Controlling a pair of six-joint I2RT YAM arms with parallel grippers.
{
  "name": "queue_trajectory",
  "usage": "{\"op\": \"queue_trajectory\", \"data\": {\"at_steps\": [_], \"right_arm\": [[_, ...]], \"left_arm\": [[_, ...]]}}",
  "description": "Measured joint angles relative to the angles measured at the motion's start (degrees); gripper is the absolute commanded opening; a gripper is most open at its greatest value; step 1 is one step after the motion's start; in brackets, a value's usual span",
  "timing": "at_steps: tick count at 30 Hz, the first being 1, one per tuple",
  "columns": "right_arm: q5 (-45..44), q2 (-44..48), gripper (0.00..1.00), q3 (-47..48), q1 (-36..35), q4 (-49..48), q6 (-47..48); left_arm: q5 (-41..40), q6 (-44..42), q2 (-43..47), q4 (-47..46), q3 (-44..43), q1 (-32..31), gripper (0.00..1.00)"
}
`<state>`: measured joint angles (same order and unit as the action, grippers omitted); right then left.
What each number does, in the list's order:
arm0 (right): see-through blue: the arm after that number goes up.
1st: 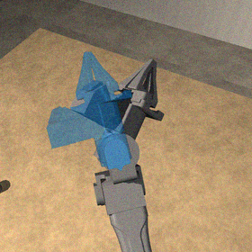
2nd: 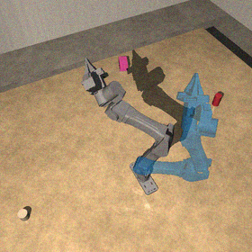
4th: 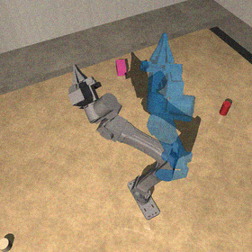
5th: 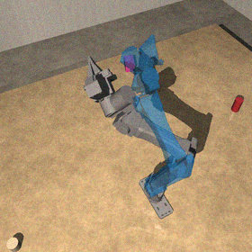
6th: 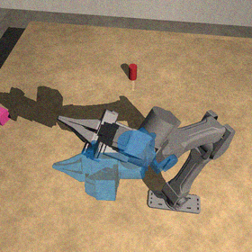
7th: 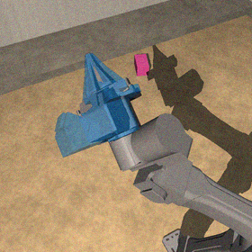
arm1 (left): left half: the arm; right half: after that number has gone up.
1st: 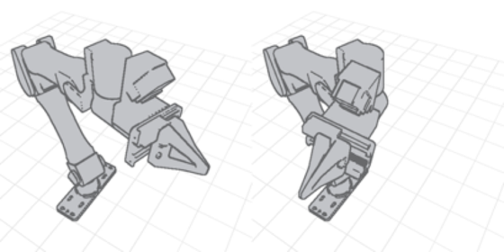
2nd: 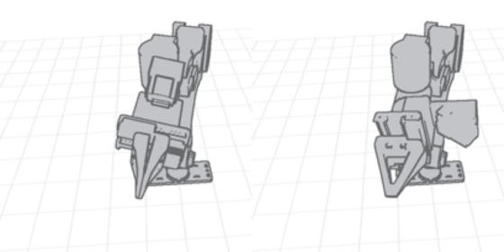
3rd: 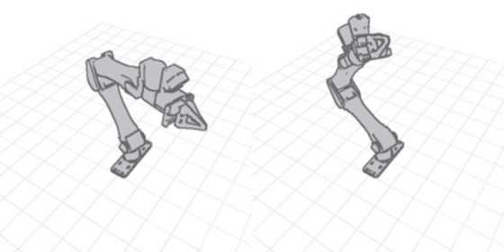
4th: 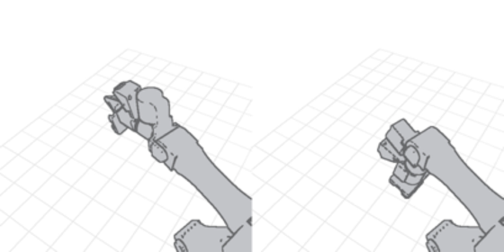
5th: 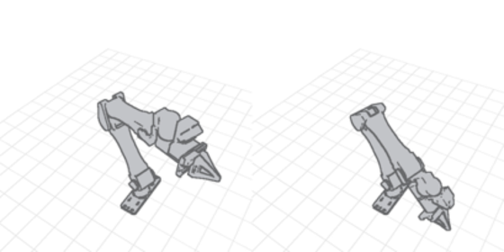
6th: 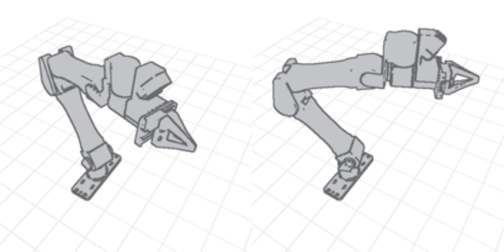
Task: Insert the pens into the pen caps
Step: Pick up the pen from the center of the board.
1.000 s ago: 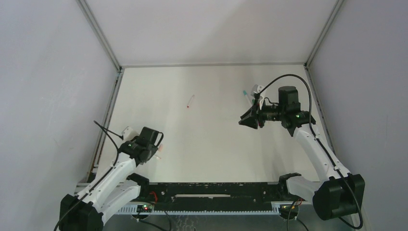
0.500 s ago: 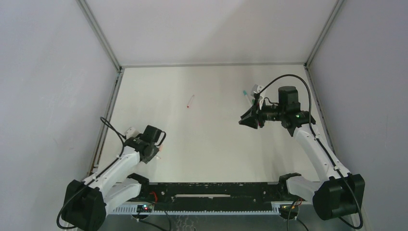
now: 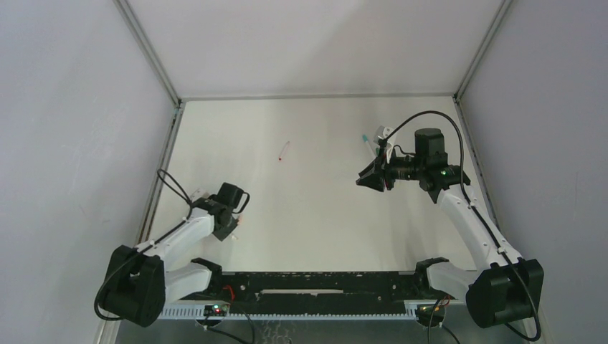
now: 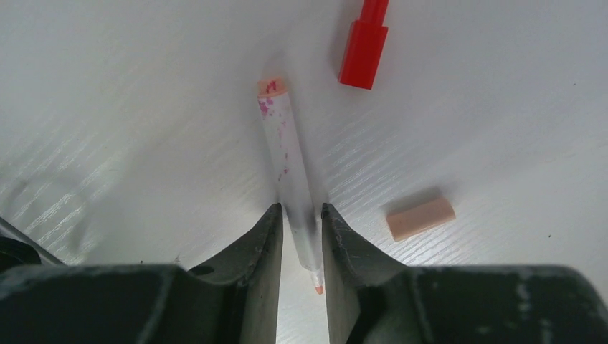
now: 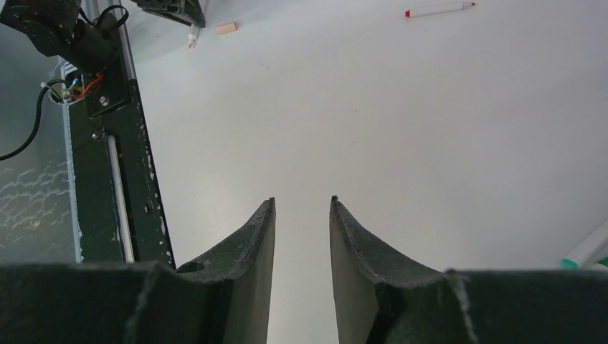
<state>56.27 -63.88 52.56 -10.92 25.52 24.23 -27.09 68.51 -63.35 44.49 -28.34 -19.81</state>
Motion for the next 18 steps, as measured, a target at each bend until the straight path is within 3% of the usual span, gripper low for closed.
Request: {"op": "queue_trajectory", "data": {"at_steps": [4,10,18], "right_arm": [[-0.1,0.0,0.39,0.0,0.0,0.0,0.0],[-0.3,0.0,0.39,0.0,0.0,0.0,0.0],[-0.2,0.0,0.39,0.0,0.2,0.0,0.0]], "left_arm": [[0.1,-0.2,-3.1,-1.0,-1.6,0.4,0.19],[0.3,-0.8,-8.0,-0.7,-4.9,0.7,0.14],[0.6,-0.7,-6.8,-0.5,-4.3,0.9,0.05]]}}
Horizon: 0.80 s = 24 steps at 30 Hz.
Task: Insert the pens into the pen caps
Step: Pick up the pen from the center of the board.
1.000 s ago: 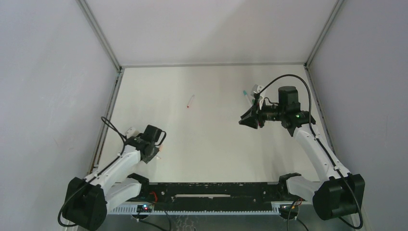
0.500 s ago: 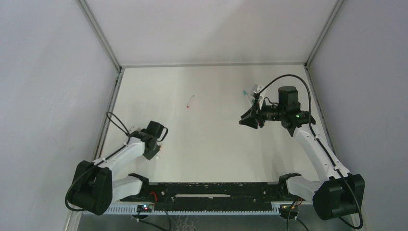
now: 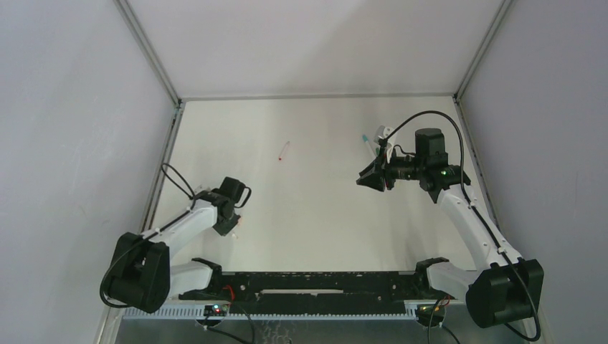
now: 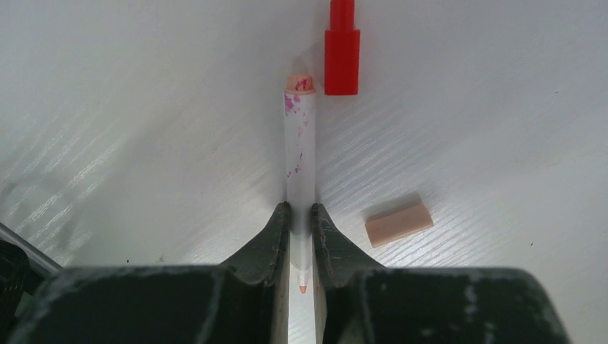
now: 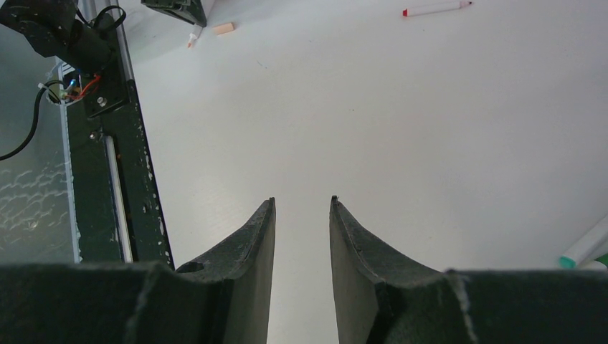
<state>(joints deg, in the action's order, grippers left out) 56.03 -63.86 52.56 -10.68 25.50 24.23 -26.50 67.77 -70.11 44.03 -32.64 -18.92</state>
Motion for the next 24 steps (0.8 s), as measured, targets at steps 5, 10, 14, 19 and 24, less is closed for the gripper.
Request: {"op": "queue_trajectory", "data": {"at_steps": [5,10,14,19,24], "right_arm": [[0.0,0.0,0.39,0.0,0.1,0.0,0.0],[0.0,0.0,0.39,0.0,0.1,0.0,0.1],[0.1,0.0,0.39,0.0,0.1,0.1,0.6],[0.8,0.0,0.39,0.0,0.1,0.4,1.7],[2.2,0.0,0.39,0.0,0.1,1.6,3.9]], "left_arm": [[1.6,-0.3,3.2,1.4,1.0,0.0,0.0],[3.1,-2.3,8.9,1.9,1.0,0.1,0.0],[4.9,-4.5,14.1,1.6,1.2,0.1,0.0],[8.3,-8.2,23.0,0.7,3.2,0.1,0.0],[12.6,-13.4,32.0,-1.9,3.4,0.1,0.0]]}}
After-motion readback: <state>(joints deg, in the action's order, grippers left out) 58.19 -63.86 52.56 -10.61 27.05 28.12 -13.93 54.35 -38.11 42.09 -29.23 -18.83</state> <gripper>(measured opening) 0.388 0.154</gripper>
